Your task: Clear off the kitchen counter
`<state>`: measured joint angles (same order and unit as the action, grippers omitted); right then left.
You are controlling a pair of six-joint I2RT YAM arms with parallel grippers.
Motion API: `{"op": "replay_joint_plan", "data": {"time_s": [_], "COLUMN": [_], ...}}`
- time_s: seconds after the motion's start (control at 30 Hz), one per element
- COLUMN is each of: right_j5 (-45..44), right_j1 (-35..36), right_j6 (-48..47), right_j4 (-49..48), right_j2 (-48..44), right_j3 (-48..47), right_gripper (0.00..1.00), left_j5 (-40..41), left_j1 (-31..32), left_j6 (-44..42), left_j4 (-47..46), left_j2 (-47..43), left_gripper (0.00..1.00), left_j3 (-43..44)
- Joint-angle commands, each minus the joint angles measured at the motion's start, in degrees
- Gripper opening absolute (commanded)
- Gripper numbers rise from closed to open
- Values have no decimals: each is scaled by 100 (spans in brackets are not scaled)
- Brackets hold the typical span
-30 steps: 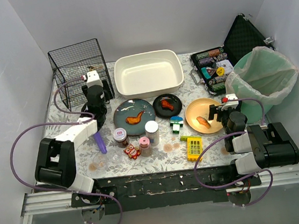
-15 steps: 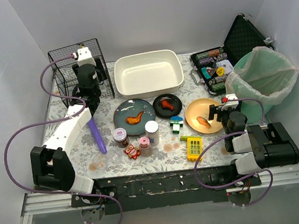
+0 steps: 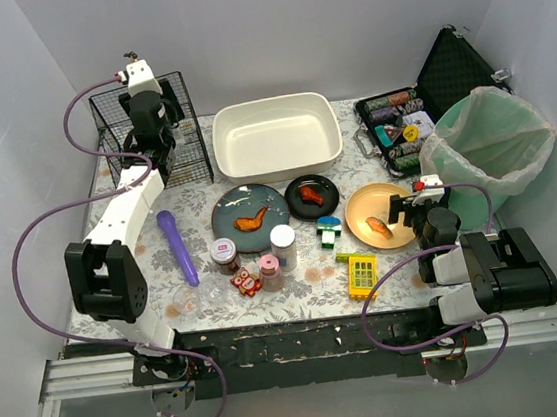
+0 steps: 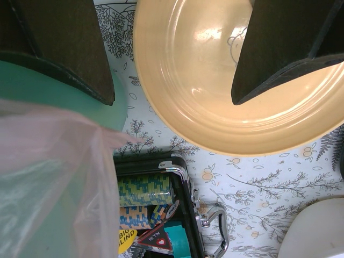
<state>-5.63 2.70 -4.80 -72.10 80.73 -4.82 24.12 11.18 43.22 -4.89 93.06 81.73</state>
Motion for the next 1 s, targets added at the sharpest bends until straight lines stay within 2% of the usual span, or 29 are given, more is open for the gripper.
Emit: {"op": "replay_joint_plan", "data": {"time_s": [0.0, 0.5, 0.83, 0.97], "right_j5": [-35, -44, -44, -44], "right_j1": [29, 38, 38, 38], "right_j6": [-92, -92, -91, -92], "right_j4": [-173, -182, -182, -182], "right_j2": [22, 22, 31, 22], "right_j3": [-160, -160, -160, -160], "right_gripper": [98, 98, 98, 98], "left_j5": [-188, -259, -390, -487], "left_j1": [-72, -160, -327, -336], "left_j6": [-86, -253, -279, -314], "left_j4": [-733, -1278, -1682, -1945], "left_j2": [115, 933, 1364, 1373], "left_gripper": [0, 0, 0, 0], "left_j3": [571, 1292, 1319, 1003]}}
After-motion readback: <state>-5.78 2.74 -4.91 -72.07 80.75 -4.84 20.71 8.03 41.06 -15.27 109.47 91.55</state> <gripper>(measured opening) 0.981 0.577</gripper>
